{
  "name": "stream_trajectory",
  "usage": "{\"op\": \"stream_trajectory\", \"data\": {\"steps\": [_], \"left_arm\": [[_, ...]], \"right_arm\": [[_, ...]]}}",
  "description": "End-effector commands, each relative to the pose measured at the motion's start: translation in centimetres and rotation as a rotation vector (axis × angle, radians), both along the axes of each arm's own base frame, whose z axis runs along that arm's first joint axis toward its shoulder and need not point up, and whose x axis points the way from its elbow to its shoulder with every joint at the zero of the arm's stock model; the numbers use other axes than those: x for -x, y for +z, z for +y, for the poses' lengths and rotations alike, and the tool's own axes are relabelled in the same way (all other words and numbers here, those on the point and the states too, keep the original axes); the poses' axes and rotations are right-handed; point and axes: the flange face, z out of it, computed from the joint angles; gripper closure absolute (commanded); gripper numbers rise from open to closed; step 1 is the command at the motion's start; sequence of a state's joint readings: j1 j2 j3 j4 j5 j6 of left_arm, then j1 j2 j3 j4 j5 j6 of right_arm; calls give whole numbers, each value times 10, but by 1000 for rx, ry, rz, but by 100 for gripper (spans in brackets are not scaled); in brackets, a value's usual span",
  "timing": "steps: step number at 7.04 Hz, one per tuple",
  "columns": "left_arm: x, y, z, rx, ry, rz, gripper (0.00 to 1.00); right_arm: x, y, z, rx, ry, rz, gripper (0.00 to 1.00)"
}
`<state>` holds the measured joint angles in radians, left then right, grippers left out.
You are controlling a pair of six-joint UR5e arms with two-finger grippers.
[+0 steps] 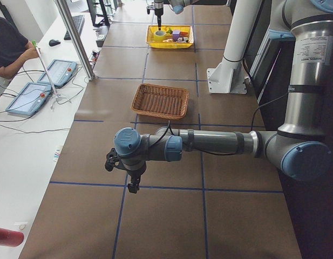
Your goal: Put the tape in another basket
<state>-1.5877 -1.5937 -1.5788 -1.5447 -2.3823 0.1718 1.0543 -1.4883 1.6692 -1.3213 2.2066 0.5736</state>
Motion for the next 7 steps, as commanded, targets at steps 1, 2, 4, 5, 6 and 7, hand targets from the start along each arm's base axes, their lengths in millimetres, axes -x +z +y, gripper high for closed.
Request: {"op": "stream_trajectory", "data": {"steps": [1, 2, 4, 5, 6, 7], "left_arm": [[0, -1, 0, -1, 0, 0, 0], [0, -1, 1, -1, 0, 0, 0], [0, -1, 0, -3, 0, 0, 0], [0, -1, 1, -1, 0, 0, 0], [0, -1, 1, -1, 0, 0, 0], [0, -1, 0, -3, 0, 0, 0]], "right_arm": [[11, 16, 1, 25, -17, 19, 0], [14, 22, 1, 36, -22, 25, 0], [16, 32, -1, 53, -23, 35, 0], [19, 32, -4, 55, -25, 36, 0], [25, 32, -5, 54, -34, 36, 1], [27, 34, -5, 58, -37, 40, 1]]}}
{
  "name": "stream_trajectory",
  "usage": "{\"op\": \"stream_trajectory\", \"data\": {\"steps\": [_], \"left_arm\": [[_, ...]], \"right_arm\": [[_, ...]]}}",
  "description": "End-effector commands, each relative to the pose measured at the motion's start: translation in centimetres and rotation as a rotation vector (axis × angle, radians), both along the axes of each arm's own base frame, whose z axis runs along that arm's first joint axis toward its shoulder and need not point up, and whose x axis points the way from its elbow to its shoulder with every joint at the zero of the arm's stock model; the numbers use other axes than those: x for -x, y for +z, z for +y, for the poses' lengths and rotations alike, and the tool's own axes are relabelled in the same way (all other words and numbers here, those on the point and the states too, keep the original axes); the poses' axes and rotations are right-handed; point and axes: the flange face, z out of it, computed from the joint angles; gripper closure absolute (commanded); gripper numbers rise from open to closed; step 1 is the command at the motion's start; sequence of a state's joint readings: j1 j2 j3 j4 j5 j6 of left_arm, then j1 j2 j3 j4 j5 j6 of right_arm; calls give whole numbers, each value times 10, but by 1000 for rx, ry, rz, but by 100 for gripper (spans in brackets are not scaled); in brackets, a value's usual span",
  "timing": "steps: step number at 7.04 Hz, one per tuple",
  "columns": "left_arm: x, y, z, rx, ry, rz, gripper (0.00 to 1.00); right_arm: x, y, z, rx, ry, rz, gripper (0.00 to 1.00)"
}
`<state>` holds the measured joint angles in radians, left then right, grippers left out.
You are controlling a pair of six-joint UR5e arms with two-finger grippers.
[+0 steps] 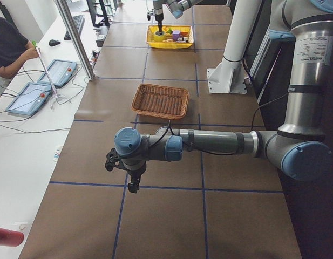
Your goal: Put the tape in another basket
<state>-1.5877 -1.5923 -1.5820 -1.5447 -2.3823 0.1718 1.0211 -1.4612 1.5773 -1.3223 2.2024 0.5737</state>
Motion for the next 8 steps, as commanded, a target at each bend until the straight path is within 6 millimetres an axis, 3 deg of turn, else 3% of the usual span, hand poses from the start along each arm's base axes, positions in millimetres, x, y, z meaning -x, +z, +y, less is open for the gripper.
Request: {"op": "stream_trajectory", "data": {"steps": [1, 2, 3, 4, 6, 8], "left_arm": [[0, 0, 0, 0, 0, 0, 0], [0, -1, 0, -2, 1, 1, 0], [1, -1, 0, -1, -1, 2, 0], [1, -1, 0, -1, -2, 2, 0], [1, -4, 0, -9, -2, 1, 0], [1, -8, -1, 1, -18, 2, 0]], "right_arm": [[6, 2, 0, 3, -8, 3, 14], [5, 4, 0, 6, -8, 5, 53], [5, 3, 0, 1, -10, 4, 82], [4, 2, 1, -4, -11, 2, 98], [4, 4, 1, 5, -7, 5, 100], [-6, -19, -4, -31, 15, -20, 100]]}}
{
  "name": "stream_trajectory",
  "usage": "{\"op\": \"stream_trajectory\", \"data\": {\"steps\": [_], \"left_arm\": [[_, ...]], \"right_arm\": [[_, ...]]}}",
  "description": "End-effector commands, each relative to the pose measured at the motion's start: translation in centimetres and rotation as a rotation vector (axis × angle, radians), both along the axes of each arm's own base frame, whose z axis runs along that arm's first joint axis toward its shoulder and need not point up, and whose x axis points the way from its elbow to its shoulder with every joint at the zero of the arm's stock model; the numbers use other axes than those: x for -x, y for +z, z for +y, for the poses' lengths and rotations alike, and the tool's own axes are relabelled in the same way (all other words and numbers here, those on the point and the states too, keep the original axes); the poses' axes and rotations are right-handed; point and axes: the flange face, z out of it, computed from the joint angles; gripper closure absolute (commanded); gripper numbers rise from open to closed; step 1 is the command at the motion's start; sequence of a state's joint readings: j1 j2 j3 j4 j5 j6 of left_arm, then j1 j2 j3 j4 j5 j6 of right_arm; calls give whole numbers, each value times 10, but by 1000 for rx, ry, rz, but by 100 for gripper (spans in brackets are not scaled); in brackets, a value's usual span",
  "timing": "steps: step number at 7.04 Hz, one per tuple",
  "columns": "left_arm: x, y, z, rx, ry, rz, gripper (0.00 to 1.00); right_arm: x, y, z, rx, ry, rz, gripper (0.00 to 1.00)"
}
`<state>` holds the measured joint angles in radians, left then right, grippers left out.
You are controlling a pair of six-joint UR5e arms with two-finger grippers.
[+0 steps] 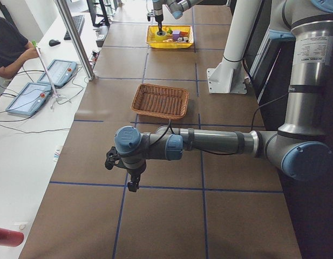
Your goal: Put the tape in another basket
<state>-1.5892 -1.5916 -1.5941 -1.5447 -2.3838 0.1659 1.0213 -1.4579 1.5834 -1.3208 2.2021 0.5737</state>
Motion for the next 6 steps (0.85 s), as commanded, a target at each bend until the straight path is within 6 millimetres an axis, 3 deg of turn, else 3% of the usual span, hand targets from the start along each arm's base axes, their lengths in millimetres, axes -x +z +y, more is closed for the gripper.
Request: {"op": "stream_trajectory", "data": {"steps": [1, 3, 4, 6], "left_arm": [[0, -9, 0, 8, -25, 1, 0], [0, -9, 3, 7, -25, 2, 0], [0, -15, 3, -9, -21, 1, 0], [-2, -43, 3, -54, -25, 22, 0]], "right_arm": [[-23, -30, -8, -47, 44, -33, 100], [-65, -70, -17, -80, 103, -114, 100], [-68, -88, -22, -78, 102, -167, 100], [-52, -146, -38, -9, 131, -292, 99]]}}
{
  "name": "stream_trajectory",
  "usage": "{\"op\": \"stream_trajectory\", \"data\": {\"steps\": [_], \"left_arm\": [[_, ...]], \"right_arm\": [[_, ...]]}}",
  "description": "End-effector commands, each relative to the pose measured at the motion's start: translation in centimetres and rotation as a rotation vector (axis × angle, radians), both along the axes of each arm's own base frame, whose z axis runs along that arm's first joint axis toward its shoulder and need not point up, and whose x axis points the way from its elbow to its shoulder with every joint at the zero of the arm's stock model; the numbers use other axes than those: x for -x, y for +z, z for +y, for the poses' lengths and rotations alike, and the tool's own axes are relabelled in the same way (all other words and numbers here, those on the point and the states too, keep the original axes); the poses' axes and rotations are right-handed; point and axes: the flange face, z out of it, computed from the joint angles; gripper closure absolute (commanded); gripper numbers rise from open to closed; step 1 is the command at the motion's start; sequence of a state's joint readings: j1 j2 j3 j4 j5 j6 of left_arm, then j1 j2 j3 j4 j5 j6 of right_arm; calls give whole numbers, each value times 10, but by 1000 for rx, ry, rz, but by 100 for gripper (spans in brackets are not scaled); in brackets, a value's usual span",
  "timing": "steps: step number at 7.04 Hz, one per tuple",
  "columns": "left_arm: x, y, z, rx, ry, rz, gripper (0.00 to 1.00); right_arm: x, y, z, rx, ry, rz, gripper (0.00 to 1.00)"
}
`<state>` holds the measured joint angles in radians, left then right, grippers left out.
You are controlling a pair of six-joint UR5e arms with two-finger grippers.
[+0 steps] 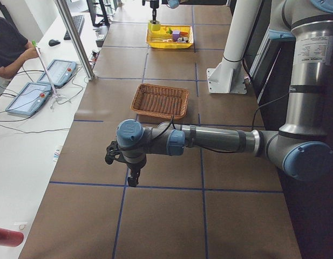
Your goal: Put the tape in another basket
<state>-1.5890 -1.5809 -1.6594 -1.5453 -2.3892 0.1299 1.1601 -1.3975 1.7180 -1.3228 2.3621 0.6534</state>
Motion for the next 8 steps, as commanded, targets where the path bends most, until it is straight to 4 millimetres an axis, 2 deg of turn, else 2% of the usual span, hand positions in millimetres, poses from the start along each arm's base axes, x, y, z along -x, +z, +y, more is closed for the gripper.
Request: {"op": "stream_trajectory", "data": {"steps": [1, 2, 3, 5, 6, 7, 8], "left_arm": [[-7, -32, -1, -15, -21, 92, 0], [-19, -57, -1, 20, -50, 184, 0], [-37, -94, 3, 82, -83, 269, 0], [-78, -167, 20, 159, -124, 315, 0], [-98, -182, 24, 176, -143, 340, 0], [-135, -192, 32, 196, -170, 366, 0], [-173, -204, 42, 218, -220, 408, 0]], "right_arm": [[9, -53, -9, 78, 26, -119, 99], [10, -67, -5, 71, 54, -177, 99], [22, -76, 3, 115, 108, -249, 99], [67, -90, 29, 162, 146, -332, 99], [89, -90, 42, 153, 141, -344, 99], [106, -95, 51, 172, 155, -358, 99], [114, -99, 59, 169, 146, -392, 99]]}}
